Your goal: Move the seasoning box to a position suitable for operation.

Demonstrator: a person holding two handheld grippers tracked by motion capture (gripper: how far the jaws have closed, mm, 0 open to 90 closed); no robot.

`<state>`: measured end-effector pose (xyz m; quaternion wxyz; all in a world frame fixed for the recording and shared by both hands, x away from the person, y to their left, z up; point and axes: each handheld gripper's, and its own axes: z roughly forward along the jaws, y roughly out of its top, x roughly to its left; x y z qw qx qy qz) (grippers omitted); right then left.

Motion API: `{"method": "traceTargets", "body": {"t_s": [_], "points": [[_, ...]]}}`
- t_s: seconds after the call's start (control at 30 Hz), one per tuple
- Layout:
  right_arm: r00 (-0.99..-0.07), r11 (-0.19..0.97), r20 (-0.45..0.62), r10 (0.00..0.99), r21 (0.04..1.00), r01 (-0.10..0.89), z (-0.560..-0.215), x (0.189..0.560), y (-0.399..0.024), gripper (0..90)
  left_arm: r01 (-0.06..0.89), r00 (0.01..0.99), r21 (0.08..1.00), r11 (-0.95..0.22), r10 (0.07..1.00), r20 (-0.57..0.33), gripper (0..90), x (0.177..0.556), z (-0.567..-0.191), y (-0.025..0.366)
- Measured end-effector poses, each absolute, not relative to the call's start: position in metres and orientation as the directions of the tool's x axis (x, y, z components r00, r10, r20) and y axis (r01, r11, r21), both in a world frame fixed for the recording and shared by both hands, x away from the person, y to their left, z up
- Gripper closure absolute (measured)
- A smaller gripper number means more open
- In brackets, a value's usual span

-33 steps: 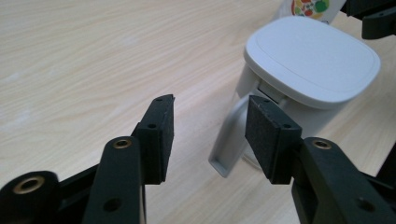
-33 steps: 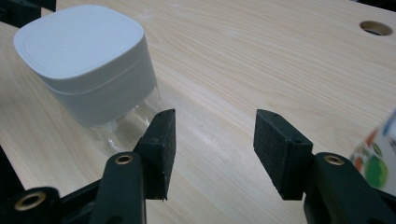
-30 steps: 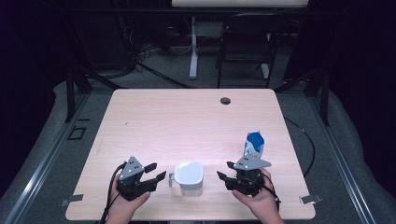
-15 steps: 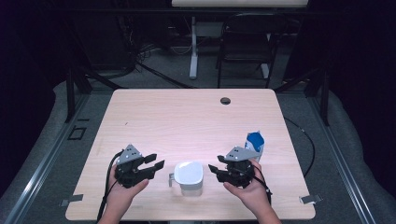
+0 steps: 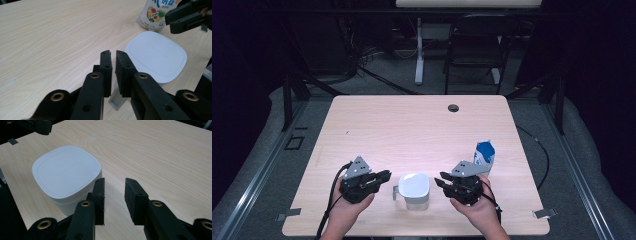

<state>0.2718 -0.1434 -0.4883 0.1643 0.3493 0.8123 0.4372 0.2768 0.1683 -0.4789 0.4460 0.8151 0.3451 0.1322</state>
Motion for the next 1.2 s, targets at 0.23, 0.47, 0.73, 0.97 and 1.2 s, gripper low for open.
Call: {"method": "traceTargets", "body": {"t_s": [0.23, 0.47, 0.73, 0.97, 1.2], "points": [[-0.684, 0.356, 0.051, 0.728, 0.824, 0.441, -0.492, 0.267, -0.148, 80.1, 0.438, 0.749, 0.814, -0.38, 0.656, -0.097, 90.0, 0.274, -0.479, 0.16], [-0.691, 0.366, 0.043, 0.722, 0.824, 0.433, -0.493, 0.262, -0.147, 90.0, 0.422, 0.765, 0.816, -0.394, 0.639, -0.087, 90.0, 0.27, -0.48, 0.15], [-0.707, 0.399, -0.005, 0.707, 0.829, 0.392, -0.494, 0.256, -0.14, 90.0, 0.407, 0.773, 0.824, -0.393, 0.63, -0.082, 90.0, 0.269, -0.479, 0.145], [-0.712, 0.391, 0.019, 0.702, 0.825, 0.407, -0.493, 0.256, -0.14, 90.0, 0.401, 0.777, 0.819, -0.41, 0.626, -0.067, 90.0, 0.267, -0.482, 0.138], [-0.718, 0.392, 0.027, 0.696, 0.823, 0.411, -0.494, 0.255, -0.138, 90.0, 0.398, 0.775, 0.816, -0.419, 0.629, -0.055, 90.0, 0.267, -0.486, 0.136]]}}
